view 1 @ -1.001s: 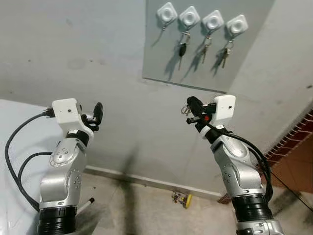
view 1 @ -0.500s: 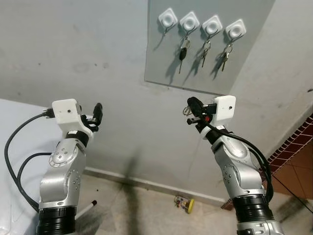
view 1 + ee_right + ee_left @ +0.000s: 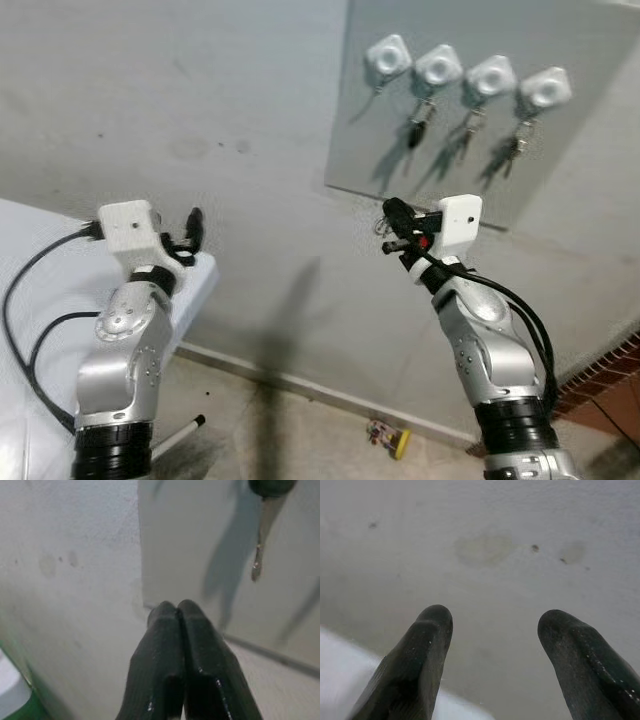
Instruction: Hang keys on a hook
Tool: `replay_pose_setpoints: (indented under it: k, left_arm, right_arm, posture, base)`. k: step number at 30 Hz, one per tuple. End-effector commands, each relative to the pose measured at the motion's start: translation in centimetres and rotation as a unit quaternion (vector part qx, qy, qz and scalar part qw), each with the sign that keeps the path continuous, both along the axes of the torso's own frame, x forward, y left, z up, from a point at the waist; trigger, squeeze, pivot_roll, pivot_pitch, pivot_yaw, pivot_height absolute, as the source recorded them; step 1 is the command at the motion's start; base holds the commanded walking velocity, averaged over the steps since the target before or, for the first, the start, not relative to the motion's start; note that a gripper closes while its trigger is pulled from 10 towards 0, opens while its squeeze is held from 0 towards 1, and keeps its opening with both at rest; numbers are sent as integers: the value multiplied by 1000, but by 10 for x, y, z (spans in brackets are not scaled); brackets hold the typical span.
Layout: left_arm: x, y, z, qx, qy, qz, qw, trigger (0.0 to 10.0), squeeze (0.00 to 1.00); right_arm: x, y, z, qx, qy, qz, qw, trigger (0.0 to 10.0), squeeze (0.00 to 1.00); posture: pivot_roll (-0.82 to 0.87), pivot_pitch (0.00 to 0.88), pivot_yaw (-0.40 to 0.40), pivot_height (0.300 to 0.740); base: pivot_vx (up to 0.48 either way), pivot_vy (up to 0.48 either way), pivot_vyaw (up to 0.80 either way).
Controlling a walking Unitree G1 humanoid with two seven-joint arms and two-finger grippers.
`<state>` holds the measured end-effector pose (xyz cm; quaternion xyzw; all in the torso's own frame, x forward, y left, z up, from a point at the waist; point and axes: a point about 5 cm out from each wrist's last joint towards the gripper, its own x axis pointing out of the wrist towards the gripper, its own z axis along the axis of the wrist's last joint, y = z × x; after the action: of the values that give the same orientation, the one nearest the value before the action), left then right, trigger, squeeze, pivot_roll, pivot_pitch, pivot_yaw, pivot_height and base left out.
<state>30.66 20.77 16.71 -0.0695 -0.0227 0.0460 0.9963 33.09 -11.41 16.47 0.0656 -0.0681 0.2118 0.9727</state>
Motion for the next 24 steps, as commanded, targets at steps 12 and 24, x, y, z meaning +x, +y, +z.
replay_pose_setpoints:
  k: [12,24]
  left_arm:
    - [4,-20,10,21,-19,-42,999,10000,0]
    - [2,-46,19,84,-32,-125,988,10000,0]
  right_arm:
    - [-1,-12,4,-6,-7,-12,1000,10000,0]
    - [-2,-8,4,-4,-2,14,1000,10000,0]
  posture:
    - [-93,0,-53,740]
    - [-92,0,-52,740]
  base:
    - [0,0,0]
    - [0,0,0]
